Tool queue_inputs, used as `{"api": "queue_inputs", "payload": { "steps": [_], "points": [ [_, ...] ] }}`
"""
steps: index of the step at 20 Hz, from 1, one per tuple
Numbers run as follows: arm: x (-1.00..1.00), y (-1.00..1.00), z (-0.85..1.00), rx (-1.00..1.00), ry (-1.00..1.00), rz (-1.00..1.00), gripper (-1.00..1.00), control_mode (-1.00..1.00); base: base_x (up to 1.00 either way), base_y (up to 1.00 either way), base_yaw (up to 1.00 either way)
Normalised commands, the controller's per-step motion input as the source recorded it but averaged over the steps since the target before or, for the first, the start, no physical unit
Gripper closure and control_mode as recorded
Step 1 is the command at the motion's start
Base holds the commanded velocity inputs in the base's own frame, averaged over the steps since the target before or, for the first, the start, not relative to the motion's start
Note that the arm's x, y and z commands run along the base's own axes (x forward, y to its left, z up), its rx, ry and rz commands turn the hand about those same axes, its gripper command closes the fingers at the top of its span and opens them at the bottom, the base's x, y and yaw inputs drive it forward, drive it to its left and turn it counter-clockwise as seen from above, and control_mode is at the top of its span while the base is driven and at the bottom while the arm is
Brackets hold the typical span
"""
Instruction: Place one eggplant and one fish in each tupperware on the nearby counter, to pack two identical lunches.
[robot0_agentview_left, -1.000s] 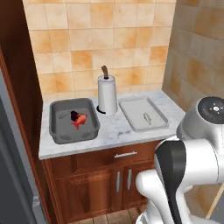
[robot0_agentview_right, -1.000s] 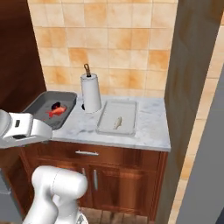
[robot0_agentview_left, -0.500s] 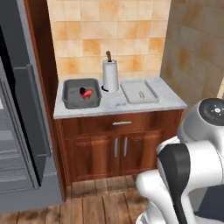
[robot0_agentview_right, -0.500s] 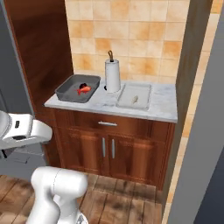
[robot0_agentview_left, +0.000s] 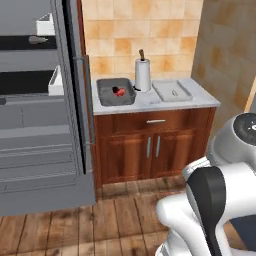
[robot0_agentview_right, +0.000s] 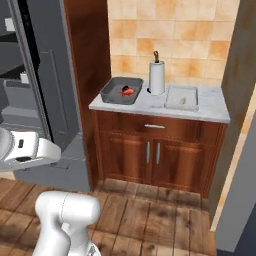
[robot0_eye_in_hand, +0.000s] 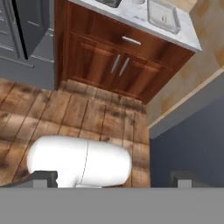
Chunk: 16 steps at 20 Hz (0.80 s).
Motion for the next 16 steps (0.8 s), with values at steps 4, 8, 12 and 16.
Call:
{"api": "queue_inputs", "payload": {
  "steps": [4, 8, 12, 16],
  "points": [
    [0.0, 0.0, 0.0, 0.0, 0.0, 0.0, -1.0, 1.0, -0.06, 1.0, -0.15],
    [0.0, 0.0, 0.0, 0.0, 0.0, 0.0, -1.0, 1.0, -0.07, 1.0, -0.16],
    [0.0, 0.0, 0.0, 0.0, 0.0, 0.0, -1.0, 1.0, -0.1, 1.0, -0.16],
    [0.0, 0.0, 0.0, 0.0, 0.0, 0.0, -1.0, 1.0, -0.06, 1.0, -0.15]
  ]
}}
